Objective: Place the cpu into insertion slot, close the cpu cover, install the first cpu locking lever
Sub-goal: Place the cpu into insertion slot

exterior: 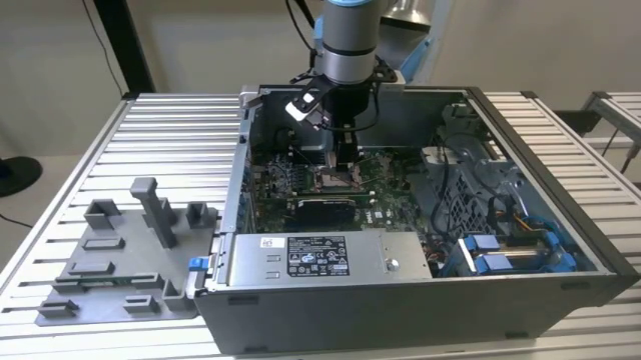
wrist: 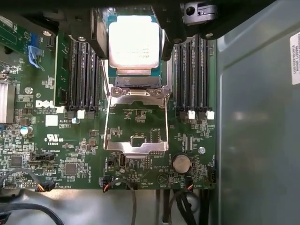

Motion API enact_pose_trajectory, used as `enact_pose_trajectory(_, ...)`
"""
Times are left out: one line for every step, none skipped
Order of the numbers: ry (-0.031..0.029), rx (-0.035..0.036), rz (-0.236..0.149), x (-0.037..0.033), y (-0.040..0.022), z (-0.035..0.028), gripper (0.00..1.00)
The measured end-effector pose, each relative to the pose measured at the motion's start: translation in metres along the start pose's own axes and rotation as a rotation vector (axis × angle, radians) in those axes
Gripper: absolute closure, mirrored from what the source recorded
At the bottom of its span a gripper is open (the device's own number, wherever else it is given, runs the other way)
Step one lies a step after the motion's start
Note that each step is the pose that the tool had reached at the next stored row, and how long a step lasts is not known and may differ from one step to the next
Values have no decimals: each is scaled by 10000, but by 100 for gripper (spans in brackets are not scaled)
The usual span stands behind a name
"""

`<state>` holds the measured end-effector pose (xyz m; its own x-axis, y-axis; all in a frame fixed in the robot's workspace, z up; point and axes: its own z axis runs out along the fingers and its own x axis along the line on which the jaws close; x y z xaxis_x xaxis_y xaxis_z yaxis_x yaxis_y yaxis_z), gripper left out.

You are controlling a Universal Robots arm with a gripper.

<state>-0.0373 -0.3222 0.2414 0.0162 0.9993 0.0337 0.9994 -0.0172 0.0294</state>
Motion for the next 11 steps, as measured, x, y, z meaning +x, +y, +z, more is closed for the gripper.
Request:
enact_pose_trajectory(-1, -1, 20, 1, -1, 19, 100)
enact_pose_trajectory(0, -2, 39, 1, -2, 36, 100)
enact_pose_trajectory(-1, -2, 58, 1, -3, 55, 100)
enact_pose_trajectory(-2, -3, 73, 0, -4, 73, 100)
enact_pose_trajectory(-1, -4, 87, 0, -5, 91, 100)
enact_pose_trajectory(-2, -4, 105, 0, -8, 110, 100)
enact_pose_trajectory(-2, -5, 121, -1, -11, 128, 100)
enact_pose_trajectory(-3, -5, 136, -2, -13, 145, 100)
enact_pose_trajectory(-5, -5, 150, -2, -16, 162, 100)
enact_pose_trajectory(-5, -5, 163, -3, -18, 180, 100)
enact_pose_trajectory(-4, -6, 173, -3, -18, 199, 100)
